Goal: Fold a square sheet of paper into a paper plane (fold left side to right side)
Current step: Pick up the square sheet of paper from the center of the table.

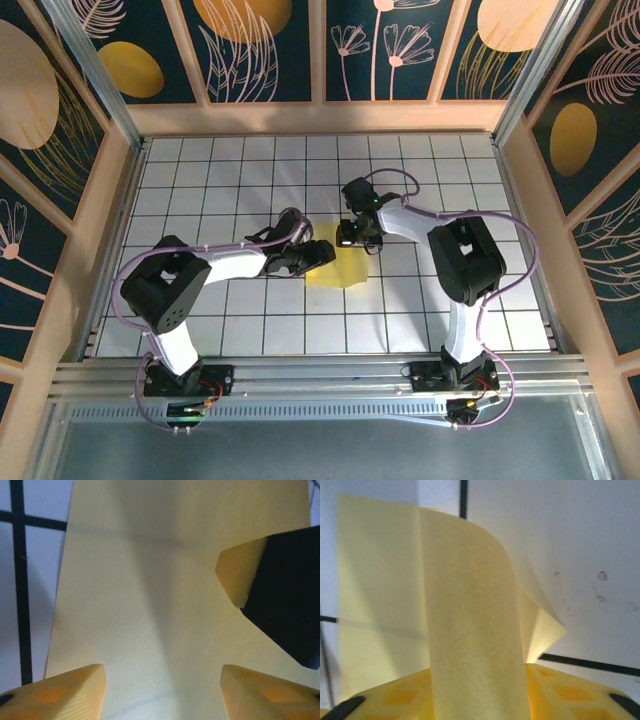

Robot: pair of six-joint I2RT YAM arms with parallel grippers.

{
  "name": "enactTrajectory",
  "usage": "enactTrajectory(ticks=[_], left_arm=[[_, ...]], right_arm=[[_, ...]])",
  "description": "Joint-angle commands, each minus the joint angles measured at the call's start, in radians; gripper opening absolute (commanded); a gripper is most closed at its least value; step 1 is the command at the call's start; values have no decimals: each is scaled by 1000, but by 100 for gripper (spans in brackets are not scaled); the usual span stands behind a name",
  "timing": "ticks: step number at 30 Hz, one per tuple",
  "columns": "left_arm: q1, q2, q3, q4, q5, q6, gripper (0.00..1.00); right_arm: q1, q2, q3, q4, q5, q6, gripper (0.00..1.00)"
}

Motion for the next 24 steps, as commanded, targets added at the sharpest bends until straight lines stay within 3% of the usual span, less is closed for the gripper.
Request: enactTrajectory(ticks=[1,10,16,24], left_arm=[[17,-84,-29,25,-29,-32,64],[176,-327,-237,209,37,-45,73],[268,-462,-363,448,186,-48,85],[282,-475,-379,821,394,-63,89]], right_arm=[[-11,-74,-29,6,-91,-2,39],[-122,-209,-127,130,-342,39,31],[-203,-343,-163,225,-516,59,29],[-244,-483,-156,328,-778,63,27]])
